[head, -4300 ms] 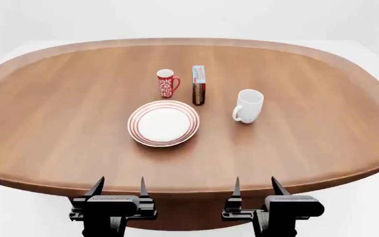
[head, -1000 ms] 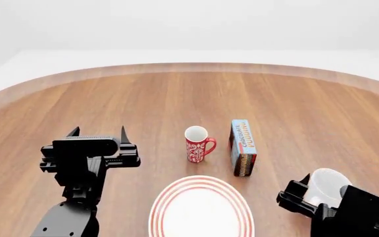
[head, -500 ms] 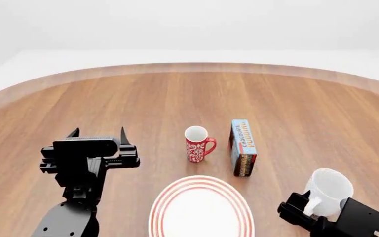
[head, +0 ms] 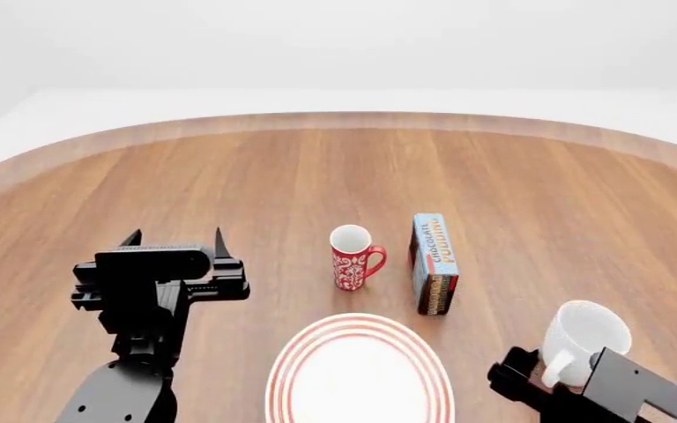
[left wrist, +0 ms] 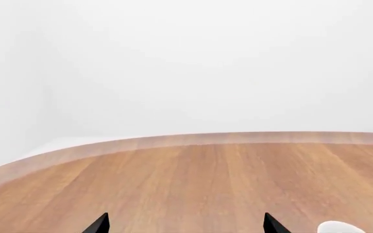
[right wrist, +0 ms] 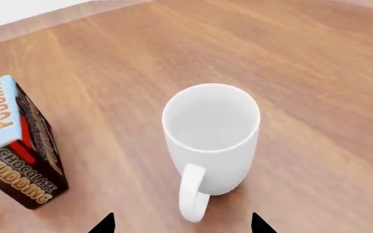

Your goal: Pick up the white mug and put it on the plate, and put the chocolate pudding to the right of the plate.

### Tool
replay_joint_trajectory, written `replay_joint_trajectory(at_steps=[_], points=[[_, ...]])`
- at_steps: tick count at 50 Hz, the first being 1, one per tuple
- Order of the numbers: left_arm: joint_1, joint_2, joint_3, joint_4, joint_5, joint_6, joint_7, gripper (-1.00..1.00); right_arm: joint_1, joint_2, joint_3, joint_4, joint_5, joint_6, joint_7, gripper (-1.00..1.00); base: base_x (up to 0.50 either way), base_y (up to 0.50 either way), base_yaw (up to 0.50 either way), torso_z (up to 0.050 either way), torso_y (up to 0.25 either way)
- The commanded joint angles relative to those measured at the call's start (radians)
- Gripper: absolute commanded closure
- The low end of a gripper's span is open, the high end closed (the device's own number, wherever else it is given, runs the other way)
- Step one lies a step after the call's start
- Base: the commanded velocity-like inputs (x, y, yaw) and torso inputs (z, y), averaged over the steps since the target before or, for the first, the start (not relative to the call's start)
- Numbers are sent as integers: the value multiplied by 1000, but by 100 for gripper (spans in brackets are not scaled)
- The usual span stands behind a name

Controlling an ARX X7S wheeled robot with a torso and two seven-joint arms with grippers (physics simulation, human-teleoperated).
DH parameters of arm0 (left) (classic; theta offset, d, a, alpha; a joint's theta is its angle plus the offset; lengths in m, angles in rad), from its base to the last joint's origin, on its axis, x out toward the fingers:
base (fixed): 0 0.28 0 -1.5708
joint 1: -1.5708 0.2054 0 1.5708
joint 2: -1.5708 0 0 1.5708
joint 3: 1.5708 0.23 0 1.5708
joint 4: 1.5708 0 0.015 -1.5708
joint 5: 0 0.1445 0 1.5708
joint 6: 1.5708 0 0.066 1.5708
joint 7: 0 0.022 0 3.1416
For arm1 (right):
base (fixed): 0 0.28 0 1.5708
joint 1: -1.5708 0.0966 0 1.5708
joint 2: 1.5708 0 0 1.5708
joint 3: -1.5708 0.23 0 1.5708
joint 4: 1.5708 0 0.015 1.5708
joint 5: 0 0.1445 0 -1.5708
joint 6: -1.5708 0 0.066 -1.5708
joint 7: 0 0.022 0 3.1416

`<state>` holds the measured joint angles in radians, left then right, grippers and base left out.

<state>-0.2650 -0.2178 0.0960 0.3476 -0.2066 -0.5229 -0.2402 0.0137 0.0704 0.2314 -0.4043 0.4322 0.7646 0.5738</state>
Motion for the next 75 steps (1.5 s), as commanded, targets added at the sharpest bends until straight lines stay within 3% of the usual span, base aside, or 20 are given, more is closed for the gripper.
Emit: replay_joint_trajectory(at_steps=[1, 16, 47, 60, 61, 75], points=[[1, -4, 4, -10, -2, 8, -5, -100, 74, 20, -5, 166, 15, -35, -18, -100, 0, 0, 0, 0, 0], [1, -8, 6, -21, -7, 15, -12, -100, 169, 39, -15, 413, 3, -115, -52, -100, 0, 0, 0, 0, 0], [7, -19, 11, -11, -22, 14, -27, -100, 281, 76, 12, 643, 35, -124, -57, -100, 0, 0, 0, 0, 0], [8, -21, 16, -20, -26, 21, -31, -100, 280, 82, -1, 642, 41, -133, -53, -100, 0, 0, 0, 0, 0], [7, -21, 17, -20, -26, 21, -31, -100, 281, 86, -16, 641, 37, -132, -65, 100, 0, 0, 0, 0, 0], [11, -26, 22, -21, -30, 26, -36, -100, 262, 95, -42, 583, 17, -159, -40, 100, 0, 0, 0, 0, 0]])
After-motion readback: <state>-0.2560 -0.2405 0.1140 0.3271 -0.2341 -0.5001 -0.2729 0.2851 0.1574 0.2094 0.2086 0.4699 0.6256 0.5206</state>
